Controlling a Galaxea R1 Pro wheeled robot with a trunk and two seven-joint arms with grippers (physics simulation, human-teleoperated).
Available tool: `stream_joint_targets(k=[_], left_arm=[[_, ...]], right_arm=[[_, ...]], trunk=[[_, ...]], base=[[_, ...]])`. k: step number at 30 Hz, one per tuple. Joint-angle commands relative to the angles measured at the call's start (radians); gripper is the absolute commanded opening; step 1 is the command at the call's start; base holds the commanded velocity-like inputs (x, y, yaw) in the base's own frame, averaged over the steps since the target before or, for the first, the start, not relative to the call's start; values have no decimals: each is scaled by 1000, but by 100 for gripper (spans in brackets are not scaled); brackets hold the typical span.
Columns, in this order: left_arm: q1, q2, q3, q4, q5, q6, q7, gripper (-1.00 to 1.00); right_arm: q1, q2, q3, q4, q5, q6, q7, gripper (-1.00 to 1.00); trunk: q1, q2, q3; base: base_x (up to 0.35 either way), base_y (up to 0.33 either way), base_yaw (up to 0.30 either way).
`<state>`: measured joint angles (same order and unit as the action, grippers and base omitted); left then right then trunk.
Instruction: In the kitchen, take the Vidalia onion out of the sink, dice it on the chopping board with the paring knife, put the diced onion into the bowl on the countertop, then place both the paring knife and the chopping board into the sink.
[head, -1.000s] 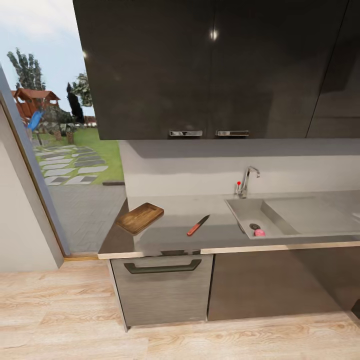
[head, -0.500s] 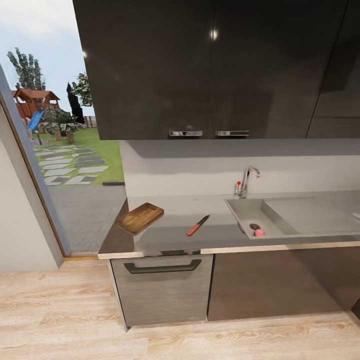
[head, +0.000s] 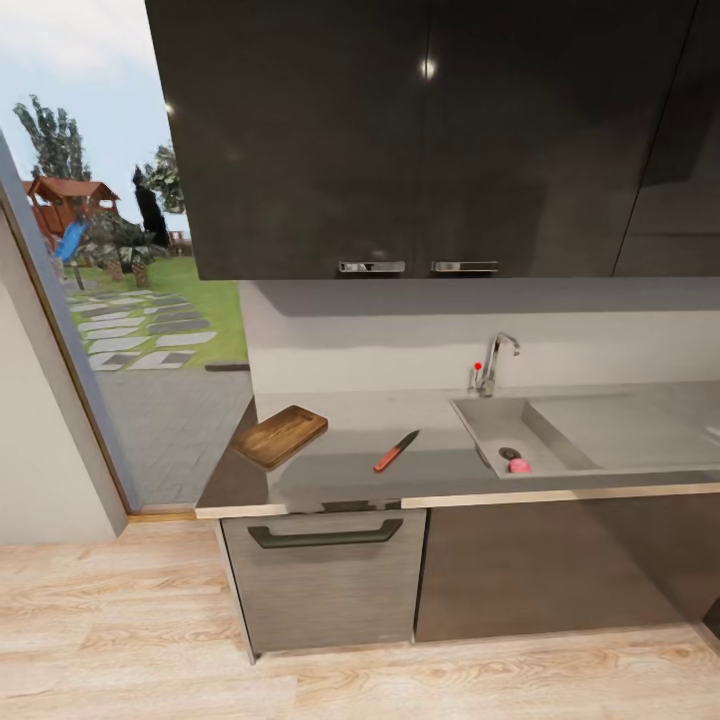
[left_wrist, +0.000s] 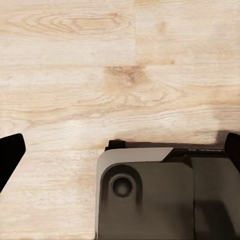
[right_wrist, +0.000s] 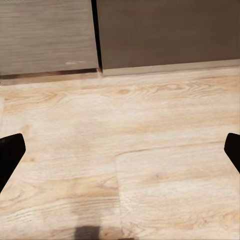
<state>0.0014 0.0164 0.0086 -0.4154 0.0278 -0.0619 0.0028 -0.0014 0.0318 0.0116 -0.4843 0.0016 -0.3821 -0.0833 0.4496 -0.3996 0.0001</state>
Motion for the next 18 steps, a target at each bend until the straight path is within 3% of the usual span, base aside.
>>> stream_joint_targets(k=[1,14,18], left_arm=[[0,1,1,0,3,-2,0,100],[0,0,-1,4,4,-2,0,100],[0,-1,0,17,3,-4,0,100]], right_arm=[[0,0,2,1,1,-3,-4,100],[0,-1,0,-8,5,-3,-4,100],[0,2,0,-97,7,-5,-7,100]], trunk=[[0,0,0],[0,0,0],[0,0,0]], base=[[73,0,0],[34,0,0],[0,0,0]])
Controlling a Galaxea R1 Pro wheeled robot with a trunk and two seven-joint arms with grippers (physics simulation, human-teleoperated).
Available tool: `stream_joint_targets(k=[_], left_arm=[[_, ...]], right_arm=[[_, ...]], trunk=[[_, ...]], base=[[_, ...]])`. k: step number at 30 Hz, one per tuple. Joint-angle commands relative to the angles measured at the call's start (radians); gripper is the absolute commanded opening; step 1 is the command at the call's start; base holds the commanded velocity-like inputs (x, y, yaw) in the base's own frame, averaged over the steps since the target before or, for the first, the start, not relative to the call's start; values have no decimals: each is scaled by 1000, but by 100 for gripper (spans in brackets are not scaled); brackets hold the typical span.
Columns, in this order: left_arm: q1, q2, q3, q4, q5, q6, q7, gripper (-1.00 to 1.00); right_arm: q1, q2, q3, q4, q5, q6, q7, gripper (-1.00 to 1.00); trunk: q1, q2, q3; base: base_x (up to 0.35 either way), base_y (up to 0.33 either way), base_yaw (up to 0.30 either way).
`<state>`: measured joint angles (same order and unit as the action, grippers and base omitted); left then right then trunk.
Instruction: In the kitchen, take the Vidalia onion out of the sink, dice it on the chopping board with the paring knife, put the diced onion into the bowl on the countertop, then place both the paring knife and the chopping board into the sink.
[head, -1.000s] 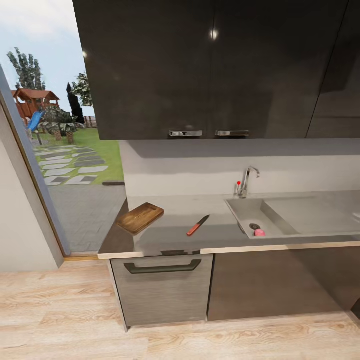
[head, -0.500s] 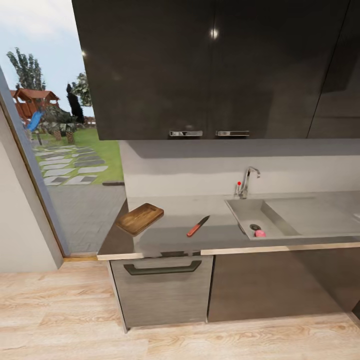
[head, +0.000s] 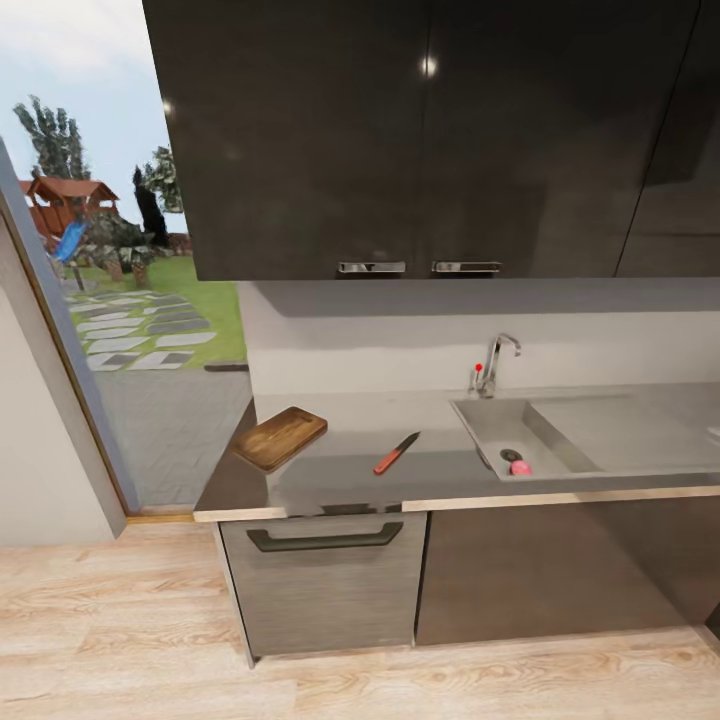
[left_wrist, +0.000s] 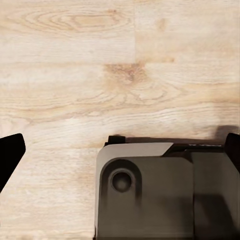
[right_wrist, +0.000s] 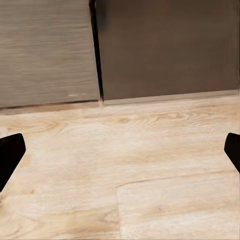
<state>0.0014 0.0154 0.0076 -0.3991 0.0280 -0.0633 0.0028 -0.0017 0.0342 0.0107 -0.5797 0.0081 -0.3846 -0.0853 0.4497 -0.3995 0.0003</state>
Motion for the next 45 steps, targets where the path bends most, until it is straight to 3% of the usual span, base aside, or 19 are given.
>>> stream_joint_targets(k=[1,5,11,18,25,28,32,34,35,36,38,39,40,42,45], left_arm=[[0,0,1,7,3,-3,0,100],[0,3,3,21,2,-3,0,100],[0,4,2,24,2,-3,-1,100],[0,2,1,26,2,-3,-1,100],[0,3,1,26,2,-3,-1,100],[0,4,1,26,3,-3,-1,100],[0,4,2,26,3,-3,-1,100],[0,5,2,26,3,-3,-1,100],[0,5,2,26,3,-3,-1,100],[0,5,2,26,3,-3,-1,100],[0,5,2,26,3,-3,-1,100],[0,5,2,26,3,-3,-1,100],[0,5,2,26,3,-3,-1,100],[0,5,2,29,3,-3,-1,100],[0,5,2,33,3,-3,-1,100]], right_arm=[[0,1,1,-48,1,0,-7,100],[0,3,4,-225,1,34,-14,100],[0,6,7,-409,0,190,-16,100],[-10,35,9,-631,0,367,-33,100],[-94,58,57,-734,15,530,-82,100],[-207,89,80,-746,46,644,-116,100],[-301,125,86,-749,60,743,-127,100],[-382,140,89,-744,66,812,-131,100],[-494,140,90,-704,71,887,-137,100],[-518,140,90,-687,72,900,-139,100],[-629,140,91,-582,74,934,-145,100],[-738,140,92,-458,73,943,-147,100],[-774,140,92,-417,73,944,-148,100],[-912,140,92,-255,72,945,-149,100],[-1038,140,92,-106,70,943,-149,100]], trunk=[[0,0,0],[0,0,0],[0,0,0],[0,0,0],[0,0,0],[0,0,0],[0,0,0],[0,0,0],[0,0,0],[0,0,0],[0,0,0],[0,0,0],[0,0,0],[0,0,0],[0,0,0]], base=[[0,0,0],[0,0,0],[0,0,0],[0,0,0],[0,0,0],[0,0,0],[0,0,0],[0,0,0],[0,0,0],[0,0,0],[0,0,0],[0,0,0],[0,0,0],[0,0,0],[0,0,0]])
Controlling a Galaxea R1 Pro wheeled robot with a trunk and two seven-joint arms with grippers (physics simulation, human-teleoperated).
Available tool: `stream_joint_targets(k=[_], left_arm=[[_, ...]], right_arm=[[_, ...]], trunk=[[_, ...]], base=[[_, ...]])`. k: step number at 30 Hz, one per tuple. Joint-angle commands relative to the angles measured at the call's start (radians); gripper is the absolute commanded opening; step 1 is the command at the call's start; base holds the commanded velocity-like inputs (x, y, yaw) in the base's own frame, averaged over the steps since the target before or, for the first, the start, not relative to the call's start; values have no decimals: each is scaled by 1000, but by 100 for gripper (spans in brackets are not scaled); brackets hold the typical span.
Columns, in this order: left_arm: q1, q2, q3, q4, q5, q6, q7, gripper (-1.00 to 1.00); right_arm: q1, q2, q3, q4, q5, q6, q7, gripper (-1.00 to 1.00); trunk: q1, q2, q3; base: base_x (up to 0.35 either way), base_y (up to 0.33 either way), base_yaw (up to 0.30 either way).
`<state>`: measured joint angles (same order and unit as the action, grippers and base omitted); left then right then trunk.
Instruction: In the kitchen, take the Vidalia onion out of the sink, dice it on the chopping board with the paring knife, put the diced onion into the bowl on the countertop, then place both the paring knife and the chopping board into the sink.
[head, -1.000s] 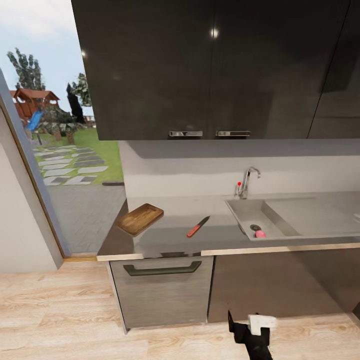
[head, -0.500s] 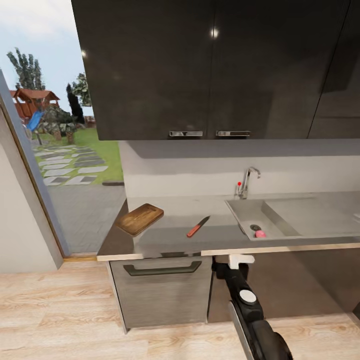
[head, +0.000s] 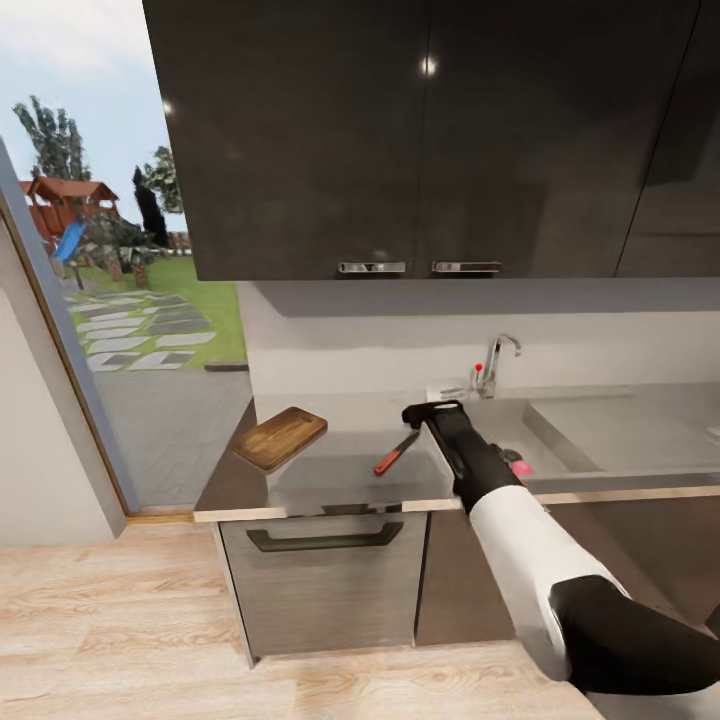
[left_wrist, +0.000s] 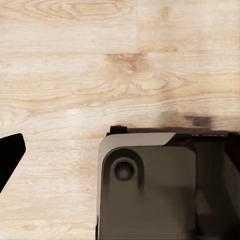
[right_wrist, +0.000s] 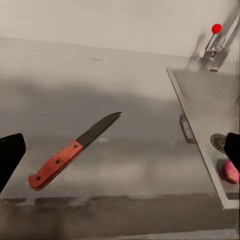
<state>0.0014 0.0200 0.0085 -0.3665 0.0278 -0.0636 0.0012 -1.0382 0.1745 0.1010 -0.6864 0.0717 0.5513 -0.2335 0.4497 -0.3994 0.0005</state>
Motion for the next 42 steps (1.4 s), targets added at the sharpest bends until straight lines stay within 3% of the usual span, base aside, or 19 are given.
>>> stream_joint_targets(k=[1,6,20,33,42], left_arm=[[0,0,1,1,3,-2,0,100],[0,0,2,4,3,-2,-1,100],[0,5,2,3,3,-2,-6,100],[0,5,2,4,3,-2,-6,100],[0,2,1,4,3,-2,-3,100]], right_arm=[[-19,0,2,21,7,7,-1,100],[-85,0,1,87,5,5,-1,100],[-91,0,1,99,3,5,65,100],[-91,0,2,108,3,5,69,100],[-90,0,0,160,3,3,69,100]], trunk=[[0,-1,0],[0,-1,0],[0,-1,0],[0,-1,0],[0,-1,0]], base=[[0,0,0],[0,0,0],[97,119,13],[198,249,258],[89,35,281]])
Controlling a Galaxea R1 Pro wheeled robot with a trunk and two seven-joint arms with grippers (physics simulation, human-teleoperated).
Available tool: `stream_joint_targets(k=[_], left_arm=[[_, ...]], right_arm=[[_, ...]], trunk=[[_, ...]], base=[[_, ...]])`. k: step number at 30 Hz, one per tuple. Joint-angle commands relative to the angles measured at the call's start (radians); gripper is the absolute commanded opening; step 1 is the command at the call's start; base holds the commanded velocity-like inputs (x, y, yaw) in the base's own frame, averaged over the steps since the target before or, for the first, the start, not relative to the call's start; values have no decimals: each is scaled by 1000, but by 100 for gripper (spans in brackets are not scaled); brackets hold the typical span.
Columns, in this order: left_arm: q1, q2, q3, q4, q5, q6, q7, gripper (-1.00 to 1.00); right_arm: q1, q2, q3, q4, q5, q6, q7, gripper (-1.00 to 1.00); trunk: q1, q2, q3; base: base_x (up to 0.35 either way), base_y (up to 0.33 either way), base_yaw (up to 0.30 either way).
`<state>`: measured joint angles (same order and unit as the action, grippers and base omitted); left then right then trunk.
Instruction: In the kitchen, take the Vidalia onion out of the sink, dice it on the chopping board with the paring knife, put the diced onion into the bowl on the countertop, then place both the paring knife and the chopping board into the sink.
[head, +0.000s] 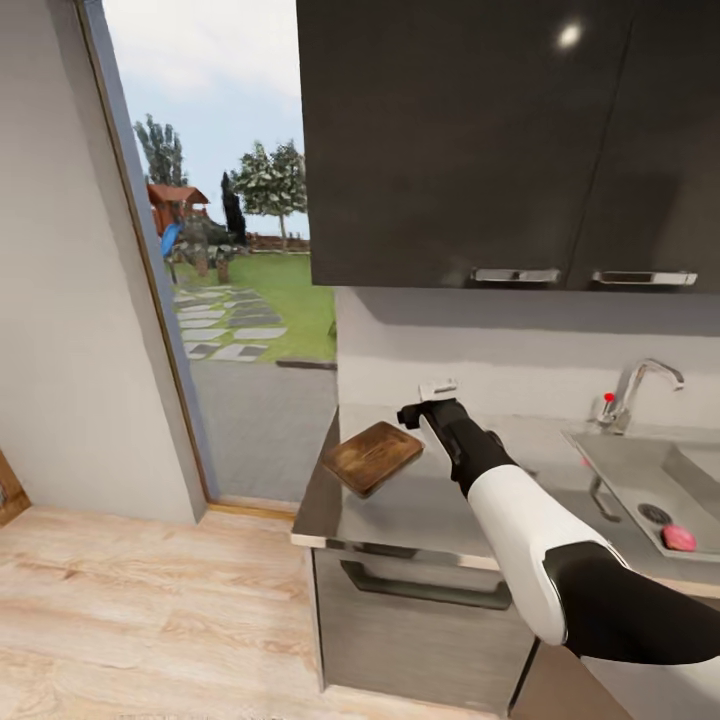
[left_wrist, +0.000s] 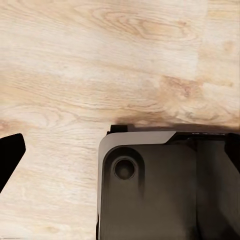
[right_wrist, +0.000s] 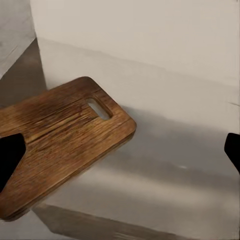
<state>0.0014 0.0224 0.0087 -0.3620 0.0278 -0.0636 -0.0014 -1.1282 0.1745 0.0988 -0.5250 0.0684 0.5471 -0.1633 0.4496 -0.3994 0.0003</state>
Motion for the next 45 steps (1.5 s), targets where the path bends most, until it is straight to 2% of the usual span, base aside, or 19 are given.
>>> stream_joint_targets(k=[1,20,34,45], left_arm=[[0,0,1,0,3,-2,0,100],[0,2,2,0,3,-2,2,100],[0,1,1,0,3,-2,1,100],[0,1,0,1,3,-3,1,100]], right_arm=[[0,0,2,1,7,7,-1,100],[4,0,1,15,8,7,1,100],[4,0,1,64,7,7,2,100],[4,0,1,77,9,7,1,100]], trunk=[[0,-1,0],[0,-1,0],[0,-1,0],[0,-1,-7]], base=[[23,-116,210],[105,-203,24],[266,77,0],[57,4,0]])
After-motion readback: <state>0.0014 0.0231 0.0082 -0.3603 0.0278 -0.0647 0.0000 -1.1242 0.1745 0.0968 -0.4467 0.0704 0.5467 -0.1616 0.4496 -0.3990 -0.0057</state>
